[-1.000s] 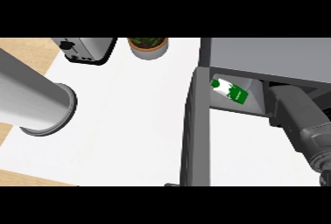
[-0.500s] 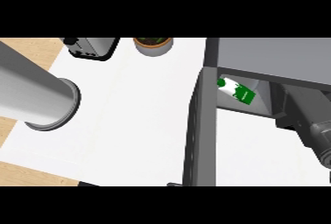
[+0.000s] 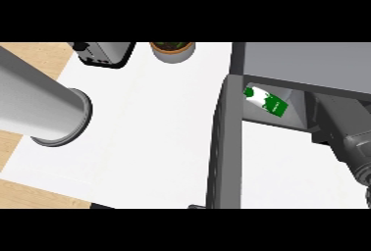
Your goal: Pick up the milk, place it into the microwave and close the microwave
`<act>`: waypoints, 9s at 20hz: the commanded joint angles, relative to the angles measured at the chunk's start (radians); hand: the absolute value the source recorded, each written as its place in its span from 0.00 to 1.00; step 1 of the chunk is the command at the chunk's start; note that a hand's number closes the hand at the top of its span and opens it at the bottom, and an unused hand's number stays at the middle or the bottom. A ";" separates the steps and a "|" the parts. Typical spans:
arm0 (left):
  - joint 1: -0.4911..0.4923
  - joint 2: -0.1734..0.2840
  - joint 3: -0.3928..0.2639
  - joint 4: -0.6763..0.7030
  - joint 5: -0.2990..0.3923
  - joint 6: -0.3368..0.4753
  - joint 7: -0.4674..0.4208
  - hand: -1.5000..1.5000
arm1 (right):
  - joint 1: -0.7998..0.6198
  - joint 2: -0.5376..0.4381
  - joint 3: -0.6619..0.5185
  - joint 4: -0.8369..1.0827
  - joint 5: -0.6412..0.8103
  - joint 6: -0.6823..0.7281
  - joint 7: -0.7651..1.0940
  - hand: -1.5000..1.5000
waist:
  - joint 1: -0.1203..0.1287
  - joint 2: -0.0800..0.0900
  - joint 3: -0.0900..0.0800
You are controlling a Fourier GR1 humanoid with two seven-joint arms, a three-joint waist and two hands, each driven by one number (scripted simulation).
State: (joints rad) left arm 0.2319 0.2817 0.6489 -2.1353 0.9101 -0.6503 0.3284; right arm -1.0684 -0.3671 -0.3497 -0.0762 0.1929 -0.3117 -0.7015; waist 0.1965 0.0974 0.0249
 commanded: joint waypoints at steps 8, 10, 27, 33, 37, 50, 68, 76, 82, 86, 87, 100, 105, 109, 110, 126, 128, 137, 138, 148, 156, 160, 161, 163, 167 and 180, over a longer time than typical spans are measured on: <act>-0.032 -0.011 -0.041 0.034 -0.038 -0.026 -0.004 0.00 | -0.119 0.088 0.070 0.017 0.064 -0.093 0.142 0.00 | 0.029 -0.018 -0.023; -0.045 0.020 -0.042 0.049 -0.039 -0.012 0.019 0.00 | -0.154 0.109 0.064 0.012 0.055 -0.109 0.173 0.00 | 0.020 -0.021 -0.022; -0.019 -0.063 -0.098 0.076 -0.135 -0.061 0.003 0.00 | -0.111 0.103 0.045 -0.011 0.027 -0.140 0.074 0.00 | -0.067 -0.047 -0.022; -0.014 -0.163 -0.159 0.070 -0.214 -0.103 -0.041 0.00 | -0.074 0.100 0.045 -0.004 0.022 -0.065 0.053 0.00 | -0.107 -0.055 -0.023; 0.060 -0.175 -0.199 0.072 -0.184 -0.211 -0.051 0.00 | -0.035 0.108 0.005 -0.014 -0.026 0.077 0.027 0.00 | -0.117 -0.068 -0.022; 0.052 -0.279 -0.386 0.150 -0.465 -0.337 -0.091 0.00 | 0.134 0.240 -0.044 -0.074 -0.123 0.455 -0.096 0.00 | -0.203 -0.104 -0.026; -0.173 -0.282 -0.542 0.374 -0.861 -0.167 -0.303 1.00 | 0.693 0.263 0.082 -0.351 -0.094 0.504 -0.219 0.00 | -0.285 -0.117 -0.031; -0.221 -0.282 -0.688 0.457 -1.062 -0.117 -0.415 1.00 | 0.972 0.185 0.078 -0.617 -0.159 0.613 -0.231 0.00 | -0.277 -0.113 -0.032; -0.254 -0.282 -0.887 0.542 -1.158 0.076 -0.511 1.00 | 1.224 0.164 0.120 -0.872 -0.219 0.733 -0.209 0.00 | -0.266 -0.108 -0.031; -0.302 -0.282 -0.991 0.705 -1.149 0.175 -0.601 1.00 | 1.335 0.149 0.136 -1.090 -0.278 0.761 -0.191 0.00 | -0.260 -0.101 -0.030; -0.325 -0.282 -1.018 0.683 -1.145 0.182 -0.585 1.00 | 1.357 0.140 0.131 -1.155 -0.315 0.782 -0.153 0.00 | -0.258 -0.103 -0.030; -0.494 -0.281 -1.516 0.949 -0.966 0.674 -0.562 1.00 | 1.517 0.091 0.256 -1.649 -0.525 0.867 0.105 0.00 | -0.281 -0.090 -0.030; -0.595 -0.281 -1.613 0.946 -0.851 0.866 -0.530 1.00 | 1.539 0.071 0.287 -1.787 -0.560 0.859 0.178 0.00 | -0.319 -0.086 -0.031; -0.699 -0.280 -1.624 0.973 -0.770 0.963 -0.517 1.00 | 1.559 0.041 0.304 -1.880 -0.610 0.865 0.260 0.00 | -0.337 -0.082 -0.032; -0.722 -0.280 -1.646 0.966 -0.776 1.013 -0.498 1.00 | 1.551 0.031 0.297 -1.885 -0.629 0.867 0.275 0.00 | -0.337 -0.083 -0.031; -1.029 -0.281 -1.559 1.134 -0.482 1.247 -0.557 1.00 | 1.563 -0.011 0.300 -2.068 -0.746 0.792 0.445 0.00 | -0.400 -0.055 -0.031; -1.080 -0.282 -1.526 1.172 -0.451 1.251 -0.560 1.00 | 1.578 -0.029 0.290 -2.081 -0.752 0.801 0.454 0.00 | -0.412 -0.055 -0.029; -1.171 -0.282 -1.469 1.302 -0.294 1.222 -0.620 1.00 | 1.565 -0.042 0.284 -2.127 -0.801 0.767 0.510 0.00 | -0.433 -0.039 -0.028; -1.174 -0.282 -1.485 1.296 -0.281 1.228 -0.635 1.00 | 1.543 -0.034 0.300 -2.129 -0.802 0.756 0.517 0.00 | -0.429 -0.037 -0.028; -1.192 -0.282 -1.453 1.368 -0.158 1.183 -0.696 1.00 | 1.510 -0.063 0.258 -2.142 -0.863 0.743 0.543 0.00 | -0.451 -0.021 -0.027; -1.190 -0.282 -1.442 1.395 -0.097 1.237 -0.733 1.00 | 1.491 -0.082 0.256 -2.148 -0.892 0.756 0.557 0.00 | -0.456 -0.021 -0.025; -1.181 -0.282 -1.429 1.394 -0.075 1.256 -0.790 1.00 | 1.488 -0.098 0.265 -2.178 -0.907 0.781 0.560 0.00 | -0.463 -0.020 -0.027; -1.191 -0.282 -1.424 1.393 -0.067 1.257 -0.796 1.00 | 1.488 -0.088 0.277 -2.171 -0.910 0.773 0.564 0.00 | -0.456 -0.020 -0.027; -1.195 -0.282 -1.434 1.393 -0.060 1.263 -0.801 1.00 | 1.482 -0.097 0.274 -2.193 -0.923 0.785 0.562 0.00 | -0.476 -0.017 -0.027; -1.192 -0.282 -1.436 1.401 -0.038 1.256 -0.826 1.00 | 1.479 -0.117 0.268 -2.193 -0.940 0.792 0.576 0.00 | -0.463 -0.015 -0.027; -1.203 -0.282 -1.449 1.414 0.011 1.290 -0.890 1.00 | 1.475 -0.141 0.277 -2.225 -0.974 0.807 0.597 0.00 | -0.492 -0.007 -0.025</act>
State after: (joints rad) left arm -0.9001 -0.0006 -0.8682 -0.8398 0.8932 0.6371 -0.5845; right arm 0.4068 -0.5029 -0.0750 -2.2928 -0.7737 0.4912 -0.1092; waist -0.2811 0.0719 -0.0012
